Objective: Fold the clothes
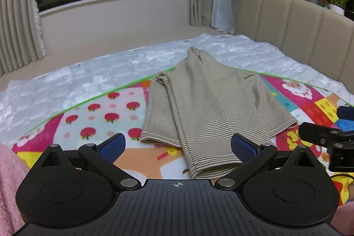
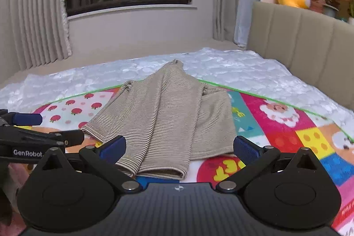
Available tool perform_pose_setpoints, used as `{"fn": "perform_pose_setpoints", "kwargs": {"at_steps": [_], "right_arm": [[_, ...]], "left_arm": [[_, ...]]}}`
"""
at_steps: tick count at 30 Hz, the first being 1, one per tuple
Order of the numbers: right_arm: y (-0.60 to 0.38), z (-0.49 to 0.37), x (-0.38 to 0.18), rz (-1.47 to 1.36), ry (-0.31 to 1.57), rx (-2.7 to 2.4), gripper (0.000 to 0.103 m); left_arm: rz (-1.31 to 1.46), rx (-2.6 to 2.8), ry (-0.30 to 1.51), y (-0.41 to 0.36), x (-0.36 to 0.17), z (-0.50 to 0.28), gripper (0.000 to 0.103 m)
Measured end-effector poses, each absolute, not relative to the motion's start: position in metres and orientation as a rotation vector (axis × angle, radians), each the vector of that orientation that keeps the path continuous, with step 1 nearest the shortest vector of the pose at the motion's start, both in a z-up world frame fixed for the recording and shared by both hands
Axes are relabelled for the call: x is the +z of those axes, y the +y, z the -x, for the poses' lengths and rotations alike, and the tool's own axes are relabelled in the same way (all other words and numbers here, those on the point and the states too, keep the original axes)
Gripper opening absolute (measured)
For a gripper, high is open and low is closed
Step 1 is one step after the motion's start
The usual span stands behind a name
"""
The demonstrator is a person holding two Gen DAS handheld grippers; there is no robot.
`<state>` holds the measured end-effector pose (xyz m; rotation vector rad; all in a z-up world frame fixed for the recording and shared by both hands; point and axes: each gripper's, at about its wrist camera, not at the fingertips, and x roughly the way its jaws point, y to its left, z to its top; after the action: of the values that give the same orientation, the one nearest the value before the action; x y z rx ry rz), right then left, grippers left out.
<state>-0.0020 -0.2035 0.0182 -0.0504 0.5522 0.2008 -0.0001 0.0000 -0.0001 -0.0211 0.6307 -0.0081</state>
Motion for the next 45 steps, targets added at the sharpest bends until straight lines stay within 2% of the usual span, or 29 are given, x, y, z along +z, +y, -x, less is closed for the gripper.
{"fn": "perform_pose_setpoints", "kwargs": {"at_steps": [4,9,19,45], "right_arm": [[-0.198,0.004,0.017,0.067,0.507,0.185,0.103],[-0.197,0.006,0.007,0.056,0.537,0.182,0.103],[-0.203,-0.012,0.000,0.032,0.678,0.175,0.103],[-0.204,-0.020,-0.007,0.032,0.731,0.182,0.103]], "left_arm": [[0.015,-0.007,0.632,0.000,-0.002,0.002,0.103],[0.022,-0.009,0.637,0.001,-0.003,0.002,0.103],[0.053,-0.047,0.751,-0.001,-0.015,-0.009,0.103],[0.060,-0.032,0.773,0.001,-0.018,-0.012,0.103]]}}
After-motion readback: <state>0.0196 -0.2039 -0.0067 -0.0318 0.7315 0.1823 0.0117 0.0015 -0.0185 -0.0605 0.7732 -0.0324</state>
